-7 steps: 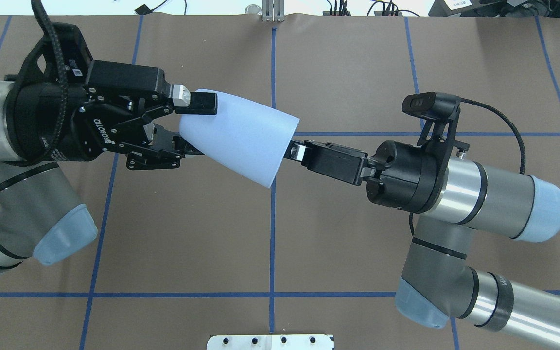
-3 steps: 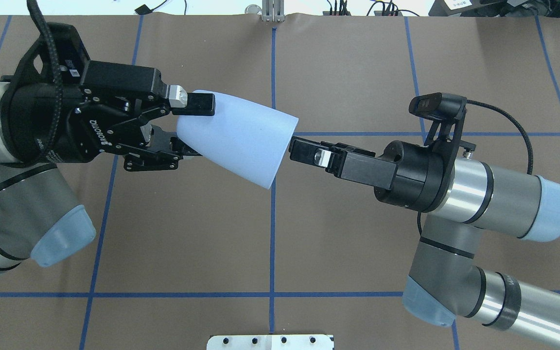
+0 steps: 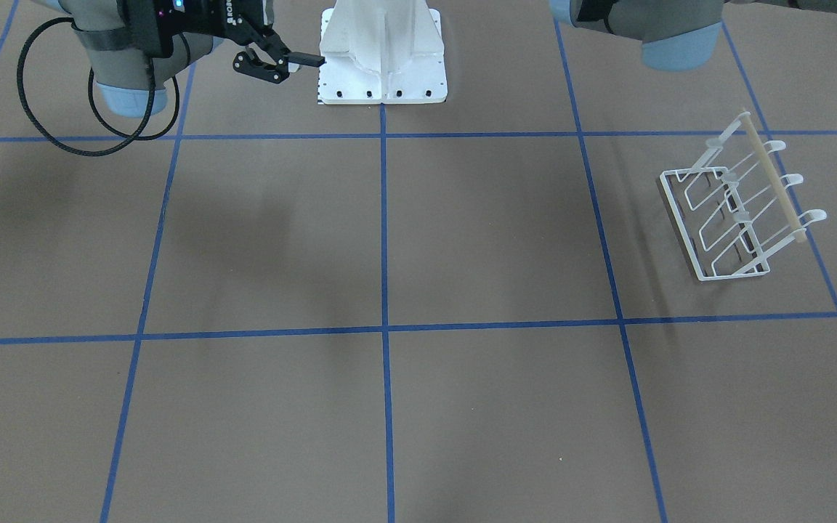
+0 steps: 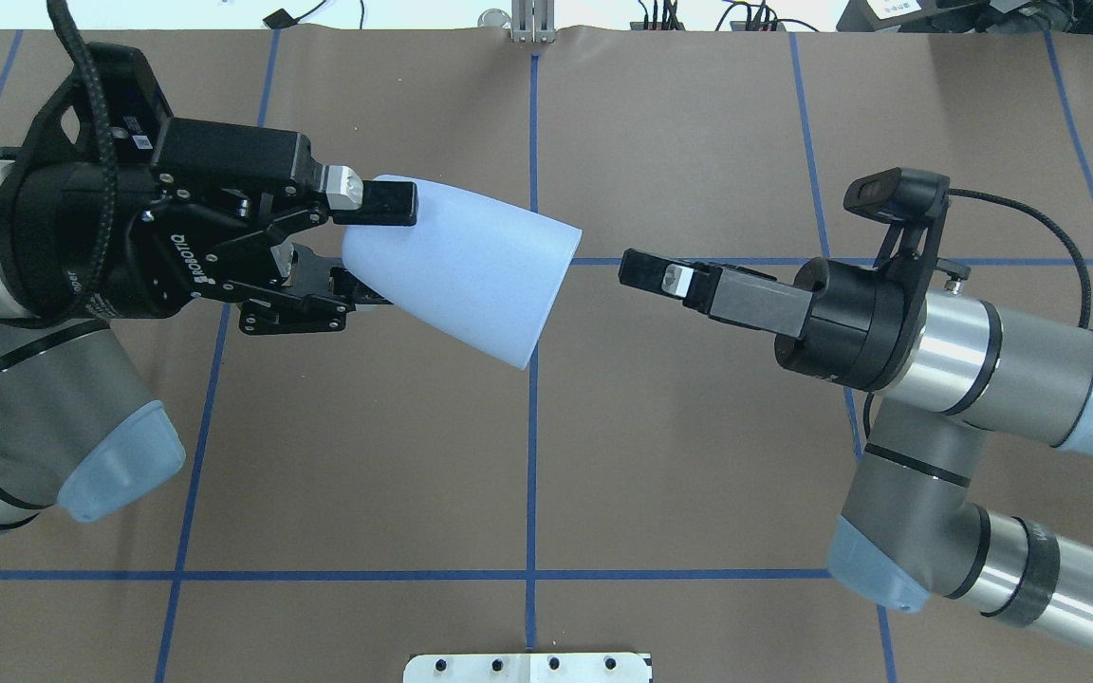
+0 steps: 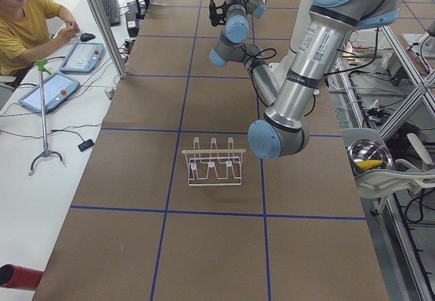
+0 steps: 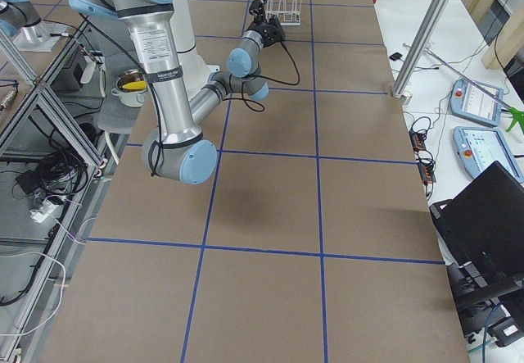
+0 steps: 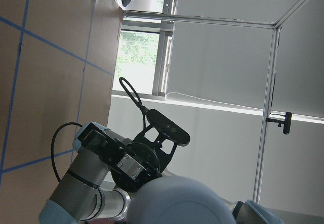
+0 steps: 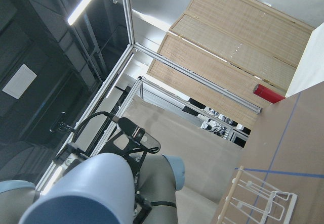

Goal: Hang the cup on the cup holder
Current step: 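Open the right gripper and withdraw it while the left gripper holds the cup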

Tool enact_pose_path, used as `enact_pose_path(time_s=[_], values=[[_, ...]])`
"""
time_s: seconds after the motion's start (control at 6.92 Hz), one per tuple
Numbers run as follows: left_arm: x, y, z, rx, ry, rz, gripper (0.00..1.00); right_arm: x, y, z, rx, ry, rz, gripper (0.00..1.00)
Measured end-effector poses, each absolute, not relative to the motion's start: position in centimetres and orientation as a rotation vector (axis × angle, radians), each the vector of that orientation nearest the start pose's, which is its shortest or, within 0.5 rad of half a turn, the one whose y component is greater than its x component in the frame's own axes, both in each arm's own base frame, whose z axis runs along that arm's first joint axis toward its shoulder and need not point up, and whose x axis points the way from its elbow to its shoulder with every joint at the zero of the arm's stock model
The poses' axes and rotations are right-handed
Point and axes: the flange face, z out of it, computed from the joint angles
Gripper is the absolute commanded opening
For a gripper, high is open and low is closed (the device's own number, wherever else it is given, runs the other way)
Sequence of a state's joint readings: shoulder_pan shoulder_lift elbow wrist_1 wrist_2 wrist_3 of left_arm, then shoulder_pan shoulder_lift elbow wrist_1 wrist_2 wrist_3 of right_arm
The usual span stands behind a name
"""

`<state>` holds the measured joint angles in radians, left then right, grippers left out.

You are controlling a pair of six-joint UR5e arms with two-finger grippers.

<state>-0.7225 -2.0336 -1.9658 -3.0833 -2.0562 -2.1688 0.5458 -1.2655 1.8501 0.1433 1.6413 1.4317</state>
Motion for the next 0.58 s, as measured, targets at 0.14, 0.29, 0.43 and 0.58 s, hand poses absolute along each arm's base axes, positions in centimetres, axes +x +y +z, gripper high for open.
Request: enact_pose_path(time_s=[0.14, 0.29, 0.43, 0.58], values=[[26.9, -35.4, 11.4, -0.079, 2.262, -0.127, 0.30, -32.2, -36.5, 22.6, 0.734, -2.082, 0.172, 1.00], [26.9, -35.5, 11.5, -0.071, 2.263, -0.134, 0.30, -31.5, -38.9, 23.7, 0.723, -1.947, 0.214, 1.00], [26.8, -35.6, 11.6, -0.064, 2.261, -0.139, 0.29, -30.3, -41.9, 24.9, 0.696, -1.800, 0.239, 1.00], [26.8, -35.8, 11.7, -0.056, 2.258, -0.143, 0.29, -28.2, -45.0, 26.2, 0.656, -1.647, 0.239, 1.00]])
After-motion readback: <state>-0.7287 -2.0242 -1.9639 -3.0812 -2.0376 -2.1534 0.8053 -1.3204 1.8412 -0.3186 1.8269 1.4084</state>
